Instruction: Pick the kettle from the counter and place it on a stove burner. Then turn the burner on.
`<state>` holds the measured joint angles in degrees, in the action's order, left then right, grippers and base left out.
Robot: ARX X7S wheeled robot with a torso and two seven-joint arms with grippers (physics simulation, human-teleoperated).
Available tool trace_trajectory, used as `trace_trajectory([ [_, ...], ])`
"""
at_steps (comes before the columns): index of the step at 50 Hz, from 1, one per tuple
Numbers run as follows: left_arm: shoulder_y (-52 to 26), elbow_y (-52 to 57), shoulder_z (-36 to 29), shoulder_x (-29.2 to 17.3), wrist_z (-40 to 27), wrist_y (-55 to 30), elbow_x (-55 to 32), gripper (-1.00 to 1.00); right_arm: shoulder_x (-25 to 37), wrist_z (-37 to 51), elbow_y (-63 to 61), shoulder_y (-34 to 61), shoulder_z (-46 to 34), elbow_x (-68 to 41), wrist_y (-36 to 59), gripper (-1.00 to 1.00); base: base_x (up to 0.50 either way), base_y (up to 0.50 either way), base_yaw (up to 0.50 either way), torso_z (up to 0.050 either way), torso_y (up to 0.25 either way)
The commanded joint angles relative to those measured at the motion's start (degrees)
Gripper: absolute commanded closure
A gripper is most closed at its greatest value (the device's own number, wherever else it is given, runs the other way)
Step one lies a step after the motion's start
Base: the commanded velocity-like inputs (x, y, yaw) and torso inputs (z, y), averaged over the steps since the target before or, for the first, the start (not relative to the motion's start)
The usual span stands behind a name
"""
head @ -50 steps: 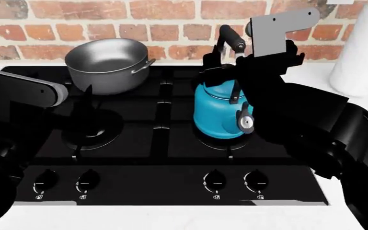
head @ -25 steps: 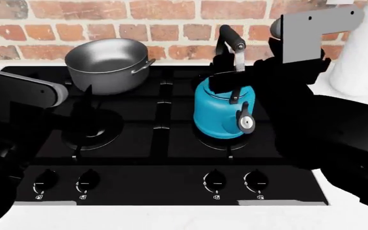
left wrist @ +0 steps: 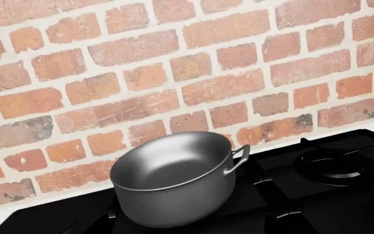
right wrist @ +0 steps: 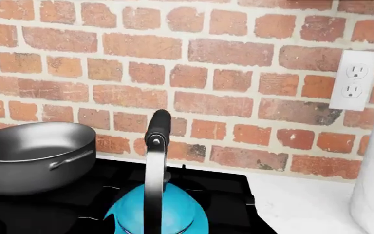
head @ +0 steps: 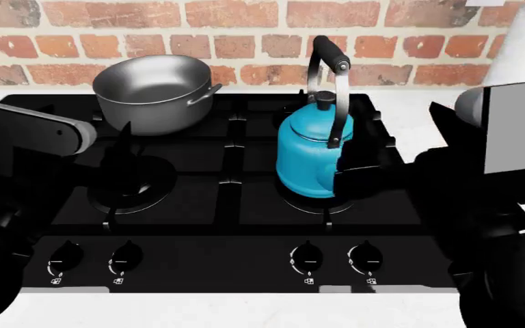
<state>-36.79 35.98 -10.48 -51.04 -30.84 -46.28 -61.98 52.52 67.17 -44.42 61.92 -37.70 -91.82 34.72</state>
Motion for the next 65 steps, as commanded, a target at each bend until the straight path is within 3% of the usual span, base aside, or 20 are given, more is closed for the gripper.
trace_trajectory([
  [1,0.83,0.42,0.76,-0.52,-0.39,0.42,-0.43,-1.0,6.76,6.34,-9.31,-5.54,1.61,-7.61,-3.42,-1.0,0.0,0.0,0.0,0.0,0.0],
  [17,0.83,0.67,0.43,-0.58,-0.8,0.15,-0.49,-1.0,14.07,5.16,-13.35,-24.34,2.48,-3.69,-14.67,-1.0,0.0,0.0,0.0,0.0,0.0],
  [29,0.96,0.66,0.1,-0.37,-0.87,0.24,-0.36,-1.0,16.0,4.02,-13.21,-33.7,1.88,-0.09,-20.17,-1.0,0.0,0.0,0.0,0.0,0.0],
  [65,1.89,0.17,-0.11,-0.43,-0.44,1.27,0.46,-1.0,12.88,1.44,-8.75,-37.46,-0.79,2.64,-19.21,-1.0,0.0,0.0,0.0,0.0,0.0],
])
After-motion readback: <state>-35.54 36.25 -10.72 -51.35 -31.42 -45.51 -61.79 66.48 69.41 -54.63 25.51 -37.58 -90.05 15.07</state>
